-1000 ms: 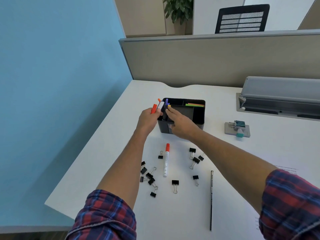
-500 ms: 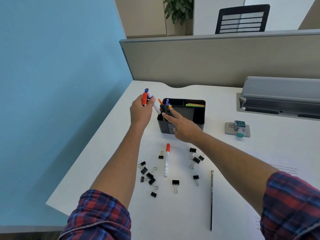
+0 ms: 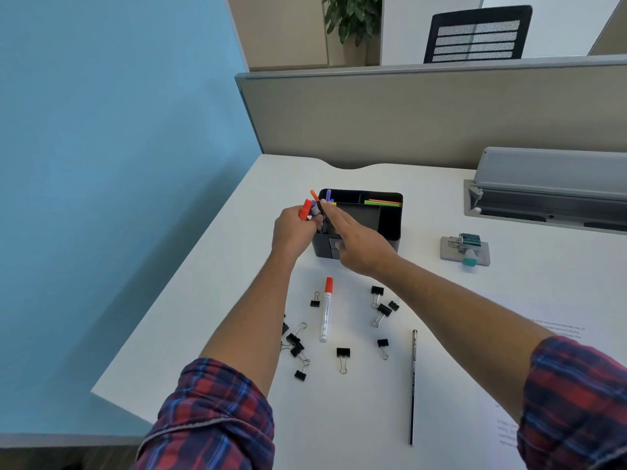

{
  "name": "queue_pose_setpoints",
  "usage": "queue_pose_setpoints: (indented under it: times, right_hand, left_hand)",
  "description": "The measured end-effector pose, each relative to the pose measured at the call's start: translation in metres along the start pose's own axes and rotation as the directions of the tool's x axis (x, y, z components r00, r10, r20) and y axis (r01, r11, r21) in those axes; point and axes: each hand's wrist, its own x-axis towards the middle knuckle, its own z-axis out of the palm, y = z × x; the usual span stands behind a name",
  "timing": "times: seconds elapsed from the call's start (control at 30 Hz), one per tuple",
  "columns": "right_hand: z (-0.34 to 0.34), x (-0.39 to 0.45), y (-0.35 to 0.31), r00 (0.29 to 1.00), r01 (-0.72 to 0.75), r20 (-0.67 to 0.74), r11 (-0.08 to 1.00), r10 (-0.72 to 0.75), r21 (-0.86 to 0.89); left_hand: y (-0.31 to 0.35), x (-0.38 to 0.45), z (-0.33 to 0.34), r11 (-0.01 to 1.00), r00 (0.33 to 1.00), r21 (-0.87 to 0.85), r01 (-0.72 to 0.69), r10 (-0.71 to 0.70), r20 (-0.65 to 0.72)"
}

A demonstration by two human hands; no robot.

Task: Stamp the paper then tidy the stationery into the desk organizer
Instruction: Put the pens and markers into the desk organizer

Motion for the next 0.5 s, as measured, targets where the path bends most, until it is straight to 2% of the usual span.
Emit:
queue_pose_setpoints:
  times: [0.17, 0.3, 0.43, 0.5]
  right_hand:
    - [0.000, 0.005, -0.006, 0.997, 0.071, 0.016, 0.990, -0.069, -0.123]
    - [0.002, 0.007, -0.005, 0.998, 0.042, 0.044, 0.984, -0.035, -0.173]
    - [0.005, 0.007, -0.001, 0.999, 0.006, 0.041, 0.986, 0.001, -0.168]
    - [0.007, 0.008, 0.000, 0.999, -0.005, 0.033, 0.988, 0.010, -0.152]
  left_hand:
    - [0.001, -0.006, 0.000, 0.978, 0.966, -0.071, 0.197, -0.181, 0.184]
    - [0.000, -0.011, -0.006, 0.976, 0.939, -0.075, 0.204, -0.174, 0.296]
    - [0.001, -0.011, -0.010, 0.967, 0.971, -0.153, 0.204, -0.179, 0.160]
    - [-0.001, -0.008, -0.014, 0.970, 0.986, -0.185, 0.159, -0.147, 0.073]
